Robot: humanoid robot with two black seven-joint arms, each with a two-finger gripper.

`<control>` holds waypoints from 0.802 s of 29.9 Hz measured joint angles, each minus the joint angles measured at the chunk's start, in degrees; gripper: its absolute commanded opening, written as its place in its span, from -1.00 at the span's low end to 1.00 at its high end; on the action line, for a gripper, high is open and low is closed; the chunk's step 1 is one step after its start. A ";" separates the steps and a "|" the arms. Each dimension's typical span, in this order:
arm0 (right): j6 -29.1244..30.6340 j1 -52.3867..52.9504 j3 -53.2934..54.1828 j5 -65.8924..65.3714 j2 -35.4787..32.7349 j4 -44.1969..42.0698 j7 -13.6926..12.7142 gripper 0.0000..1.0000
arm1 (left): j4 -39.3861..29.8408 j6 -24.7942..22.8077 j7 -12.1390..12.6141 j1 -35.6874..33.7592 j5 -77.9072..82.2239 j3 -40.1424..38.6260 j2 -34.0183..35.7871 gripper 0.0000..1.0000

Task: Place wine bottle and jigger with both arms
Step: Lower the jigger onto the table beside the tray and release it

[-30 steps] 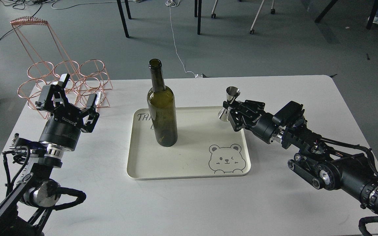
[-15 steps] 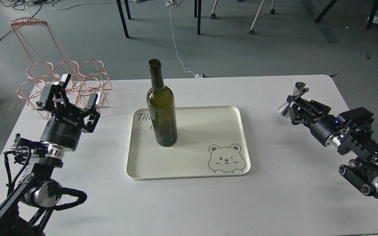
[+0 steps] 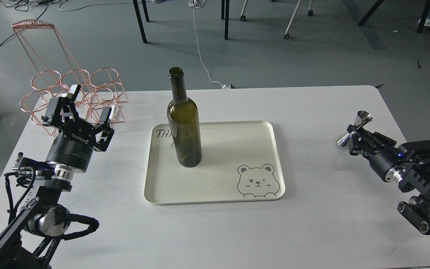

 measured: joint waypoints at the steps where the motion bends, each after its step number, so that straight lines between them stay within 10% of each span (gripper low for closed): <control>1: 0.00 0.00 0.00 0.00 0.14 0.00 0.00 -0.63 | 0.00 0.00 0.00 0.00 0.00 0.00 -0.07 0.96; 14: -0.05 0.52 -3.49 0.01 1.19 0.11 0.01 -0.39 | 0.00 0.00 0.00 -0.01 0.00 0.00 -0.10 0.96; 24: 0.02 0.73 -3.54 -0.01 1.14 0.53 0.00 0.40 | 0.00 -0.08 0.00 -0.01 0.00 0.00 -0.01 0.96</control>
